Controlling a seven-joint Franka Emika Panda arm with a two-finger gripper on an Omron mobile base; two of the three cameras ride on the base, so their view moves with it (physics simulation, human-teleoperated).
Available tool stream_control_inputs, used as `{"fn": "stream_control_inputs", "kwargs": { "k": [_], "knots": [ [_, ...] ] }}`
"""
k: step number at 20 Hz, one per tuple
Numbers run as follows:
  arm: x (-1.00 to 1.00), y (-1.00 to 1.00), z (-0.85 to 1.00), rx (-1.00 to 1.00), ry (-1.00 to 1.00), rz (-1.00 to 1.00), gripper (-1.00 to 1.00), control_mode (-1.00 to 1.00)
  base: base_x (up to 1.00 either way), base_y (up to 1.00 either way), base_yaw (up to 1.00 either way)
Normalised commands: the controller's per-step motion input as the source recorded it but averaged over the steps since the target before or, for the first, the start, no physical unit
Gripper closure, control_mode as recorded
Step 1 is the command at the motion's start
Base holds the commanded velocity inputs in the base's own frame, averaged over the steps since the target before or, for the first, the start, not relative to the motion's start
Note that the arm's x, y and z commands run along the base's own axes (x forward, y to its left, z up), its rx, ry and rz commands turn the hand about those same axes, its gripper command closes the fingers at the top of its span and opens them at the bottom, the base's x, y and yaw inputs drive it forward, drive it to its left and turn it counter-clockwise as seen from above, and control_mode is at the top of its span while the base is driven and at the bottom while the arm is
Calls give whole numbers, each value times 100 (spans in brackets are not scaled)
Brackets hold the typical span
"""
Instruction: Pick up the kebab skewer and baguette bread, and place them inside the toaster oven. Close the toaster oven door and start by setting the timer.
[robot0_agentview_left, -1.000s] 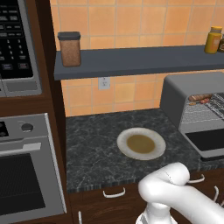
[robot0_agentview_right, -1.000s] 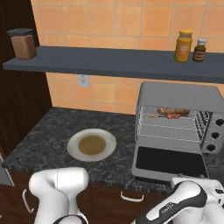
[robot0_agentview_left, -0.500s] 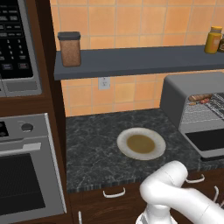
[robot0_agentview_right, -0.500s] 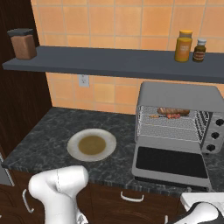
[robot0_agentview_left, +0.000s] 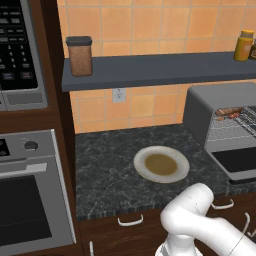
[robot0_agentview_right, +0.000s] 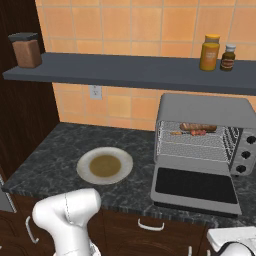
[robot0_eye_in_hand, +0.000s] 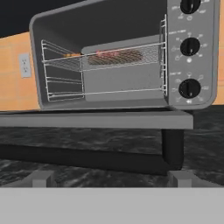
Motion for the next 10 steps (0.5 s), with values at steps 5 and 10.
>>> {"fn": "stream_control_inputs", "kwargs": {
  "k": [5,10],
  "knots": [
    [23,19,-1,0,0,-4,-100,-100,0,0,0],
    [0,0,-15,0,0,-10,-100,-100,0,0,0]
  ]
}}
